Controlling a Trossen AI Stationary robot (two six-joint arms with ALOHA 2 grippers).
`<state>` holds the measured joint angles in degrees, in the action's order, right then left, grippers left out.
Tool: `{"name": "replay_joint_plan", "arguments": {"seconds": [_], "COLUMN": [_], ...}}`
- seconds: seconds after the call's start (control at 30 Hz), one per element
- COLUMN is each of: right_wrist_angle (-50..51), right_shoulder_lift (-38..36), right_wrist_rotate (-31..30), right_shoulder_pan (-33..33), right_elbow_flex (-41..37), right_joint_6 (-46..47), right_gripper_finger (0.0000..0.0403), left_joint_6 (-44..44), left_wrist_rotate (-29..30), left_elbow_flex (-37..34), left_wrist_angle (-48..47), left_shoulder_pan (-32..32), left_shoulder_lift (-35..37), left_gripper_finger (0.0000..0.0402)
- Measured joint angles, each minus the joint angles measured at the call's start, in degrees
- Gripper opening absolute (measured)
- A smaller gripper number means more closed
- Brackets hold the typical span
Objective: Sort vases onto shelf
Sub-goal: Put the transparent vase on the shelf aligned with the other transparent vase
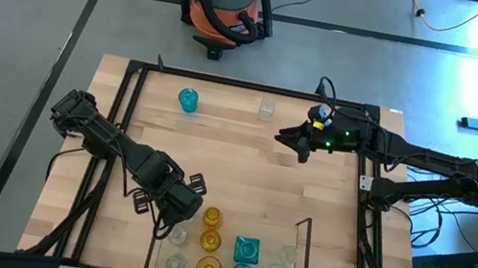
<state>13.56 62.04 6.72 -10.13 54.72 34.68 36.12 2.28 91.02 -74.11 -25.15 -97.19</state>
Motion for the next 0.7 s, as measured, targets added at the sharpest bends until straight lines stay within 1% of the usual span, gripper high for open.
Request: {"name": "replay_joint_plan", "arguments": {"seconds": [0.13, 0.37, 0.47, 0.57, 0.7], "right_wrist_angle": [0.00, 0.00, 0.00, -0.02, 0.00], "right_shoulder_lift": [0.00, 0.00, 0.00, 0.00, 0.00], "right_wrist_rotate": [0.00, 0.00, 0.00, 0.00, 0.00], "right_shoulder_pan": [0.00, 0.00, 0.00, 0.00, 0.01], "right_elbow_flex": [0.00, 0.00, 0.00, 0.00, 0.00], "right_joint_6": [-0.02, -0.01, 0.00, 0.00, 0.00], "right_gripper_finger": [0.0135, 0.0135, 0.0135, 0.0135, 0.0135], "left_joint_6": [-0.02, -1.14, -1.27, -1.27, -1.24], "left_wrist_rotate": [-0.02, 0.19, 1.07, 1.48, 1.62], "left_elbow_flex": [0.00, 0.00, 0.00, 0.00, 0.00], "left_wrist_angle": [0.00, 0.04, 0.04, 0.09, 0.62], "left_shoulder_pan": [-0.01, -0.02, -0.02, 0.00, -0.36], "left_shoulder_lift": [0.02, 0.00, 0.00, 0.01, 0.01], "left_gripper_finger": [0.0059, 0.0120, 0.0139, 0.0148, 0.0150]}}
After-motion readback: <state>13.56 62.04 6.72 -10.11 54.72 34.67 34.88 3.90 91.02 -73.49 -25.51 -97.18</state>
